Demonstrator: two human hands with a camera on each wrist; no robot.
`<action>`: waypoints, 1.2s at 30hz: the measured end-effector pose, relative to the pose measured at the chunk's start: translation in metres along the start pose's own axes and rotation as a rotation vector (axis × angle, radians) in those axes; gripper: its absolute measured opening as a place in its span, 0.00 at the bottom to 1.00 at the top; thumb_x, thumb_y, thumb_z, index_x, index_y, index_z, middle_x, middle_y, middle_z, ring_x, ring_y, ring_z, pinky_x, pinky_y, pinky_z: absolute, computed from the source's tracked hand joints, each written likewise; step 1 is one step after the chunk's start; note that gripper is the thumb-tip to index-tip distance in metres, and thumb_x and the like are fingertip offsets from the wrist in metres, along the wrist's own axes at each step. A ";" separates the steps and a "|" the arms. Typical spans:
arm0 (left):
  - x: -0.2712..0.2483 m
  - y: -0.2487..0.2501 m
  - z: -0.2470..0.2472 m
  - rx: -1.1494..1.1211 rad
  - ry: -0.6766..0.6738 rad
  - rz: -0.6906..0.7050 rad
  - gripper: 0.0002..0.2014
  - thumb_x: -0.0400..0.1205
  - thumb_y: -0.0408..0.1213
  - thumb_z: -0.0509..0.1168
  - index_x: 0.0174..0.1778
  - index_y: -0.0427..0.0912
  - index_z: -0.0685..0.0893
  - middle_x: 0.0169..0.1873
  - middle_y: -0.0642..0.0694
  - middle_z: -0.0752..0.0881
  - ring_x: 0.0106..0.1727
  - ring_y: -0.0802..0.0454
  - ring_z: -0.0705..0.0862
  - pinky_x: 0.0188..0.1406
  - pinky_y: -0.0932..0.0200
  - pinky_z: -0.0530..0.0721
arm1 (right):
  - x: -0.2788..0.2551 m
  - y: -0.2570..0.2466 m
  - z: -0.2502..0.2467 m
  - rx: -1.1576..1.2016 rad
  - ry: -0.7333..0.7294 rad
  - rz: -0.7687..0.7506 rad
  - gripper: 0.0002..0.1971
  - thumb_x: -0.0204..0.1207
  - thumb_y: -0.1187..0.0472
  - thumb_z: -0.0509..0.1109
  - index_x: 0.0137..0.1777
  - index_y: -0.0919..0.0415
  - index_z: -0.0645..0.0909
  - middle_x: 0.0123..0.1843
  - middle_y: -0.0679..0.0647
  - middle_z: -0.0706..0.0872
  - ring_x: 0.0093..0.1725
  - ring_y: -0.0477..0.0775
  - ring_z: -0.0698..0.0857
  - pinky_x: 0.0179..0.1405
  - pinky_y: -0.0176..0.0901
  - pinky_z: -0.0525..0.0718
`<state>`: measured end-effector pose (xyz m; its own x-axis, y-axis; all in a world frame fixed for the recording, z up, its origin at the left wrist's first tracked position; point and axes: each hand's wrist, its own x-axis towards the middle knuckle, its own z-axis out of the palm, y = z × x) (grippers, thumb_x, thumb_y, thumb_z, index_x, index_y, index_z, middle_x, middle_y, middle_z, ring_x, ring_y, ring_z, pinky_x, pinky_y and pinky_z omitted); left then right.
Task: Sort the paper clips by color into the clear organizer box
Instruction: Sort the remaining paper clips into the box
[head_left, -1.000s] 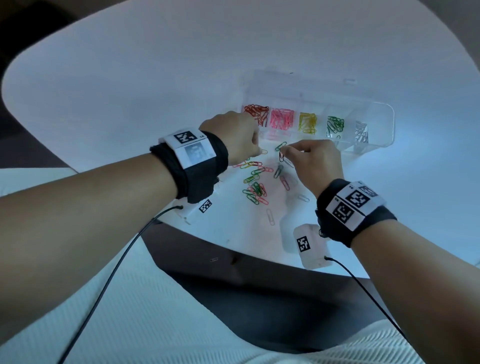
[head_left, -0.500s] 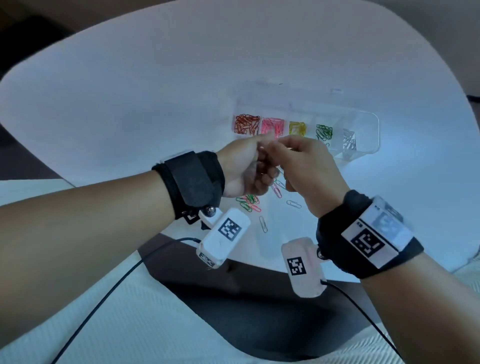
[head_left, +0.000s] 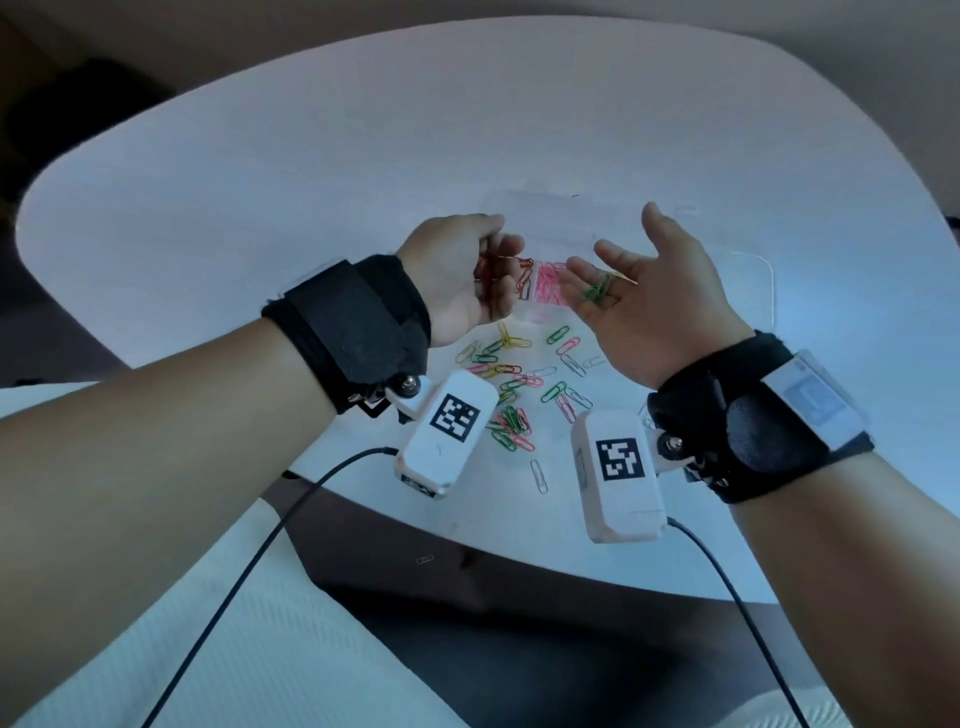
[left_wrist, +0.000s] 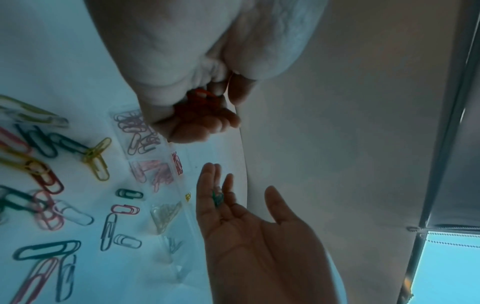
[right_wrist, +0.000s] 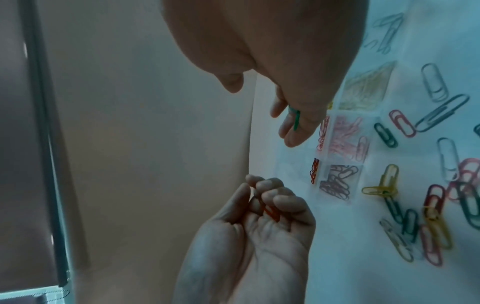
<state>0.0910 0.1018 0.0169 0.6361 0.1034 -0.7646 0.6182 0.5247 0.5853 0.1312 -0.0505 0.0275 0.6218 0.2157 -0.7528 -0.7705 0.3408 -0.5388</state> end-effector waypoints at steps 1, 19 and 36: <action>0.000 0.000 0.000 -0.009 0.010 0.011 0.17 0.86 0.42 0.56 0.34 0.39 0.80 0.26 0.45 0.77 0.24 0.53 0.74 0.25 0.64 0.77 | 0.002 0.000 -0.001 0.017 -0.012 0.009 0.27 0.83 0.43 0.62 0.65 0.69 0.76 0.59 0.67 0.82 0.53 0.62 0.87 0.56 0.50 0.87; 0.015 0.001 0.004 0.063 0.065 0.088 0.24 0.86 0.47 0.58 0.66 0.27 0.77 0.61 0.34 0.82 0.61 0.43 0.82 0.66 0.54 0.81 | 0.004 -0.030 -0.054 0.144 0.199 -0.204 0.24 0.85 0.49 0.62 0.66 0.73 0.76 0.64 0.66 0.83 0.59 0.61 0.87 0.59 0.47 0.87; -0.019 -0.008 0.011 0.898 0.054 0.603 0.09 0.77 0.31 0.62 0.39 0.49 0.85 0.32 0.50 0.88 0.33 0.54 0.84 0.37 0.61 0.84 | 0.000 -0.036 -0.055 -0.130 0.211 -0.134 0.27 0.82 0.39 0.60 0.73 0.56 0.75 0.79 0.66 0.66 0.79 0.60 0.68 0.73 0.45 0.70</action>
<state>0.0795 0.0860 0.0297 0.9409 0.1860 -0.2831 0.3371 -0.4332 0.8359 0.1509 -0.1132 0.0263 0.6870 -0.0231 -0.7263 -0.7033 0.2301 -0.6726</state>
